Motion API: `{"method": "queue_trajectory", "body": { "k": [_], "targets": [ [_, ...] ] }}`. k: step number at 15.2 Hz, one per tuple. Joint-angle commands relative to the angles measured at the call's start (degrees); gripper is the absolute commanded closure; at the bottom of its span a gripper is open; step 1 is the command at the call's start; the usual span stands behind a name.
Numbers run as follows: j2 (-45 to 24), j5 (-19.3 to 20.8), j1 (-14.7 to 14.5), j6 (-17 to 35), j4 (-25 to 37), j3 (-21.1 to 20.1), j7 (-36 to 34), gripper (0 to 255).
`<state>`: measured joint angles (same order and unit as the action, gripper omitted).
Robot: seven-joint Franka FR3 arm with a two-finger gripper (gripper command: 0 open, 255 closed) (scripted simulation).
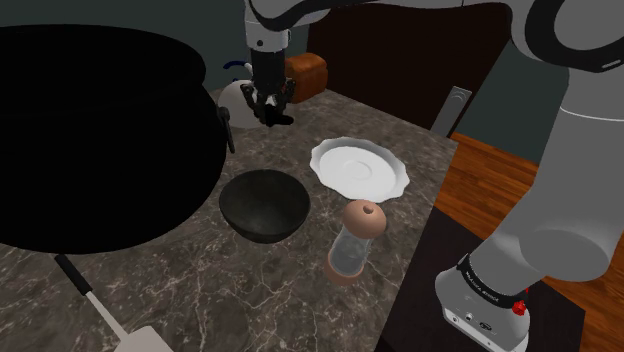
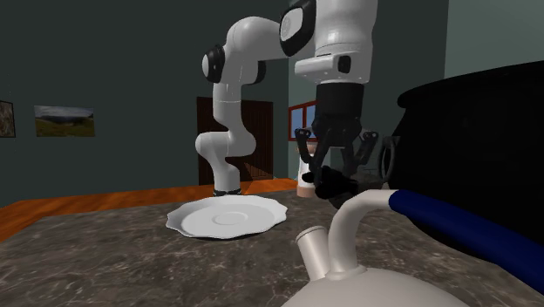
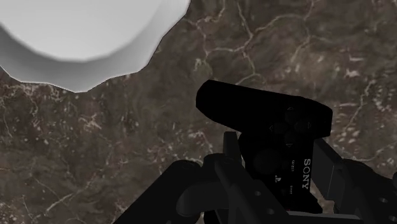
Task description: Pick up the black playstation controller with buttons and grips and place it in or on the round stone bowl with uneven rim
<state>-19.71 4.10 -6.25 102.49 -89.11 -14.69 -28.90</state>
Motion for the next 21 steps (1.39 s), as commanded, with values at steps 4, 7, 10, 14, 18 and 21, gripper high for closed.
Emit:
{"method": "queue_trajectory", "body": {
  "k": [4,7,10,14,18,21],
  "targets": [
    [0.5,-0.17,-0.11,-3.66,3.17,-0.11,0.03,255],
    [0.58,-0.21,-0.2,-5.93,5.36,-0.16,0.06,255],
    [0.58,-0.22,-0.27,-7.61,7.05,-0.19,0.07,255],
    [6.47,-1.66,-1.85,-4.88,-1.42,-1.78,-3.33,255],
    [11.42,-3.17,-3.69,-2.87,-8.15,-3.55,-6.88,255],
    [14.59,-4.35,-5.24,-1.72,-12.27,-5.01,-9.69,255]
  ]
}}
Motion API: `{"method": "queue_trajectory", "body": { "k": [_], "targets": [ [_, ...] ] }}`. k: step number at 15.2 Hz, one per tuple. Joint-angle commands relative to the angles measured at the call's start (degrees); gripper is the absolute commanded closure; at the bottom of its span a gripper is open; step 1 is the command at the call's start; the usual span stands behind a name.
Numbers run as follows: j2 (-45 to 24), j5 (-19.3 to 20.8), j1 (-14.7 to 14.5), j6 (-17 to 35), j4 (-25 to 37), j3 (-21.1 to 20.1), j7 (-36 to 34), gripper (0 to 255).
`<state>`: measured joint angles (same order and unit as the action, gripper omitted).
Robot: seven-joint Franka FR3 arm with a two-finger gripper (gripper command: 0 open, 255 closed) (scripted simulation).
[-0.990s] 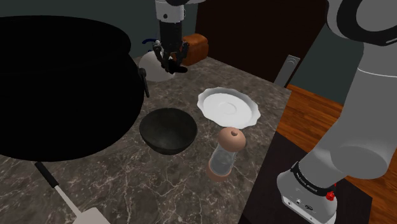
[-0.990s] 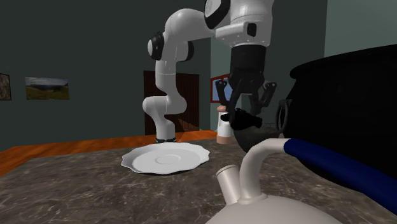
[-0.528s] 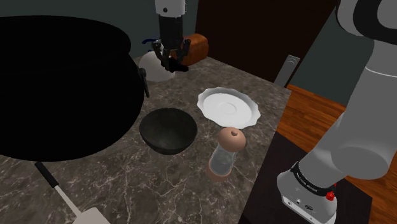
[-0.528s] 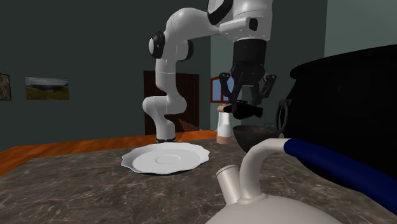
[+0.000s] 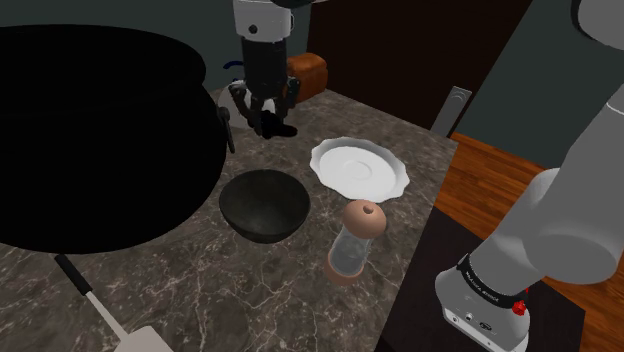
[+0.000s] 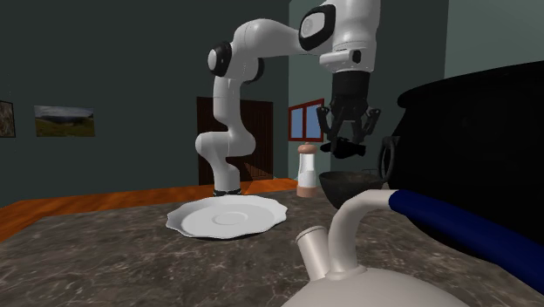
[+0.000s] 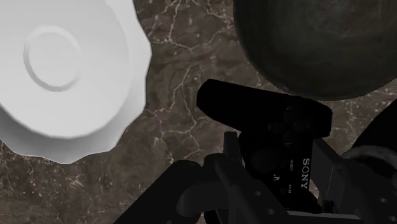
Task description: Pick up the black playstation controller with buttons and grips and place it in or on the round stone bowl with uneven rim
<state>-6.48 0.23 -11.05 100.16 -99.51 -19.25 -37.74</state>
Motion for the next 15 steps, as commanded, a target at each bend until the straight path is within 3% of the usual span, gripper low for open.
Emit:
{"method": "queue_trajectory", "body": {
  "k": [1,9,15],
  "targets": [
    [2.32,-0.88,-0.97,0.94,-3.09,-0.96,-1.82,255],
    [8.22,-3.95,-5.6,2.91,-10.17,-5.55,-10.14,255],
    [7.34,-3.67,-5.69,7.44,-13.89,-5.69,-10.2,255]
  ]
}}
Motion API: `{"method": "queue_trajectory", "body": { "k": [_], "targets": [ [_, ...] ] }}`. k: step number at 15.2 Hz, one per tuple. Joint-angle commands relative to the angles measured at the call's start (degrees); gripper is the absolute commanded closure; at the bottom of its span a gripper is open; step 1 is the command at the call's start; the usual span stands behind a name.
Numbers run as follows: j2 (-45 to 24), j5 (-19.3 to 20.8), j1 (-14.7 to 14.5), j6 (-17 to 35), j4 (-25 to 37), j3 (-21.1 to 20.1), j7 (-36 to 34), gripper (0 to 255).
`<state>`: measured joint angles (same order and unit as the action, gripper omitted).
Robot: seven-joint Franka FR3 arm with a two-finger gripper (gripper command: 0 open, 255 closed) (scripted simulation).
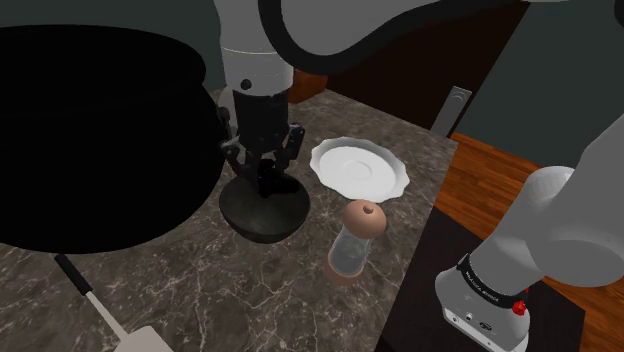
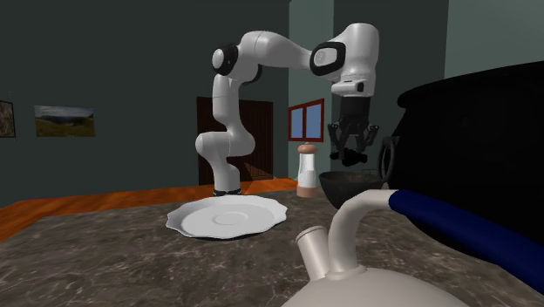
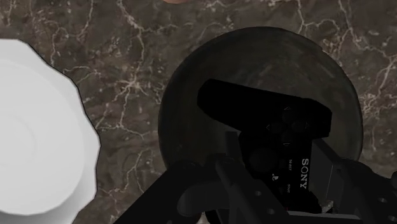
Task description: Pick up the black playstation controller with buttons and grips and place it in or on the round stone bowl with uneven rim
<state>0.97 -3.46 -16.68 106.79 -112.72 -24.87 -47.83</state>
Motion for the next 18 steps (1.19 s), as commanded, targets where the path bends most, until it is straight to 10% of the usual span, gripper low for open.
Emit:
{"method": "queue_trajectory", "body": {
  "k": [1,14,15,18],
  "targets": [
    [-0.3,0.09,-0.08,1.57,-1.25,-0.09,-0.13,255],
    [-1.56,0.55,-0.19,5.6,-4.13,-0.2,-0.35,255],
    [-1.56,0.55,-0.19,5.6,-4.13,-0.2,-0.35,0],
    [-1.56,0.55,-0.19,5.6,-4.13,-0.2,-0.35,0]
  ]
}}
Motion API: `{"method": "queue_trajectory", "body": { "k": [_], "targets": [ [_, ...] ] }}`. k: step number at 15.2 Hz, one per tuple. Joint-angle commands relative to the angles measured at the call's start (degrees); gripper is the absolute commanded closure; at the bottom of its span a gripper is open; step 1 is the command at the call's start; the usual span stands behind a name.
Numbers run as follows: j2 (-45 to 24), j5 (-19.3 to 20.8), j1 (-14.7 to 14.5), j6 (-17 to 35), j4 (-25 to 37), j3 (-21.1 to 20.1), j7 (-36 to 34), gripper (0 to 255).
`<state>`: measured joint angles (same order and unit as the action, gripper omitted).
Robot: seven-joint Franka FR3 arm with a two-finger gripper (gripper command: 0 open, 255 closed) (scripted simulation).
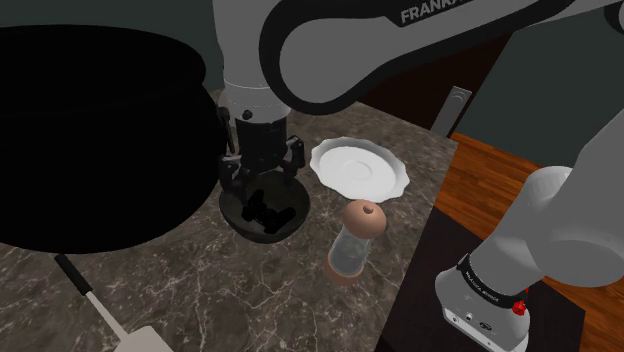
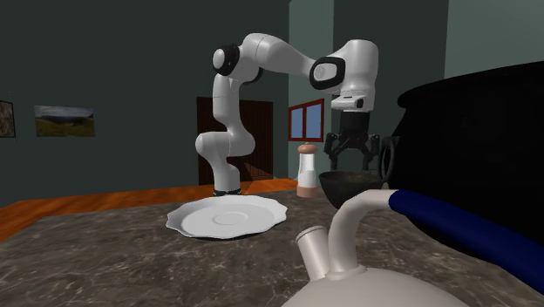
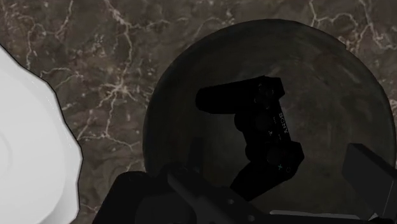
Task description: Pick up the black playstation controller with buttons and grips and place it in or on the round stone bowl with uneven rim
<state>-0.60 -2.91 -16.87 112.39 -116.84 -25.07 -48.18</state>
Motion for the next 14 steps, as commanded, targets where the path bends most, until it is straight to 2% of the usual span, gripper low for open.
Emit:
{"method": "queue_trajectory", "body": {
  "k": [1,2,6,14],
  "targets": [
    [0.0,0.0,0.0,0.0,0.0,0.0,0.0,0],
    [0.0,0.0,0.0,0.0,0.0,0.0,0.0,0],
    [1.12,-0.32,0.26,-7.22,6.18,0.24,0.28,0],
    [1.12,-0.32,0.25,-7.22,6.18,0.25,0.28,0]
  ]
}}
